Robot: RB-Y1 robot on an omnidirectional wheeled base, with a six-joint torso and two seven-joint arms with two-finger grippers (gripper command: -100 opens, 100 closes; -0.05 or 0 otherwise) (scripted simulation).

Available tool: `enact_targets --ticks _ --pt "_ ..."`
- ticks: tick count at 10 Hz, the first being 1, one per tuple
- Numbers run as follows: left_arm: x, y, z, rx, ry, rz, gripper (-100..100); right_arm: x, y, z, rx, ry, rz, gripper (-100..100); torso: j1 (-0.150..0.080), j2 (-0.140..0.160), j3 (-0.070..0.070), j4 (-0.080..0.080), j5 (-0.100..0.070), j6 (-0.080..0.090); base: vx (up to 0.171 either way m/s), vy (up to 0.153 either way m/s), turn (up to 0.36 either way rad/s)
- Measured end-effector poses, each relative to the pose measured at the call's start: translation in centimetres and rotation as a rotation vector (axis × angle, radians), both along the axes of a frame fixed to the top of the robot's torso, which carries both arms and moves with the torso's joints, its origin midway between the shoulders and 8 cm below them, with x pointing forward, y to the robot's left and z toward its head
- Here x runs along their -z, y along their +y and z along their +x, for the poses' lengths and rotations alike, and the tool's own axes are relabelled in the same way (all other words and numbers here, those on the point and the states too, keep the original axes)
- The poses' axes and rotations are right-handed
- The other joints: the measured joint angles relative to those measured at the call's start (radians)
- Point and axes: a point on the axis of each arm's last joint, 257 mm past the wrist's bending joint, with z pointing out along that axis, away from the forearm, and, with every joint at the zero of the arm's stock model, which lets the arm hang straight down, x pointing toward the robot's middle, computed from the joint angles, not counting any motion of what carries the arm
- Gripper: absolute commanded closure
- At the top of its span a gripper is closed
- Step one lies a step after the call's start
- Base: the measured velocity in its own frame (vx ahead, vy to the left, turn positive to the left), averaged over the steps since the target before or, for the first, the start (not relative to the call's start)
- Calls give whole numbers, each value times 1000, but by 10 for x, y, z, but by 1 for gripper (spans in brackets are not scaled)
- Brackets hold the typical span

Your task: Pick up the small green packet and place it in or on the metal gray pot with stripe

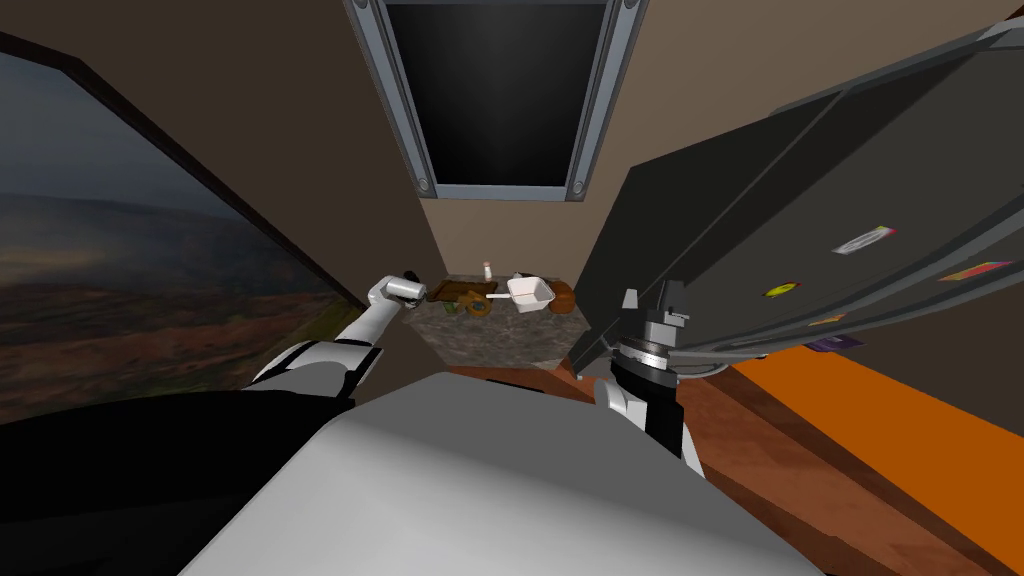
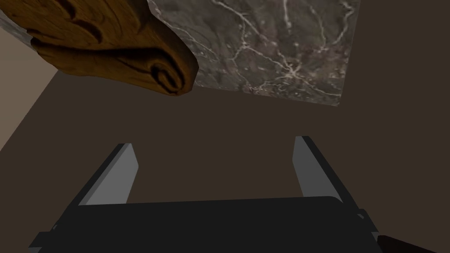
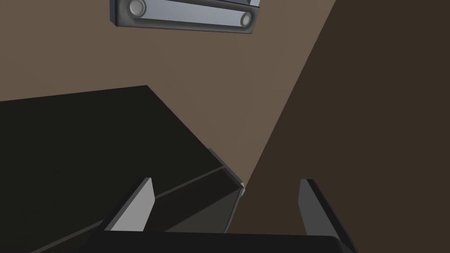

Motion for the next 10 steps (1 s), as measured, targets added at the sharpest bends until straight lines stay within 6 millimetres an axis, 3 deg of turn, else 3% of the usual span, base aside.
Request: enact_targets --ticks 10 --pt "12 -29 -33 -151 121 -254 -100 0 0 0 0 0 0 0 0 -1 -1 0 0 0 30 -9 -40"
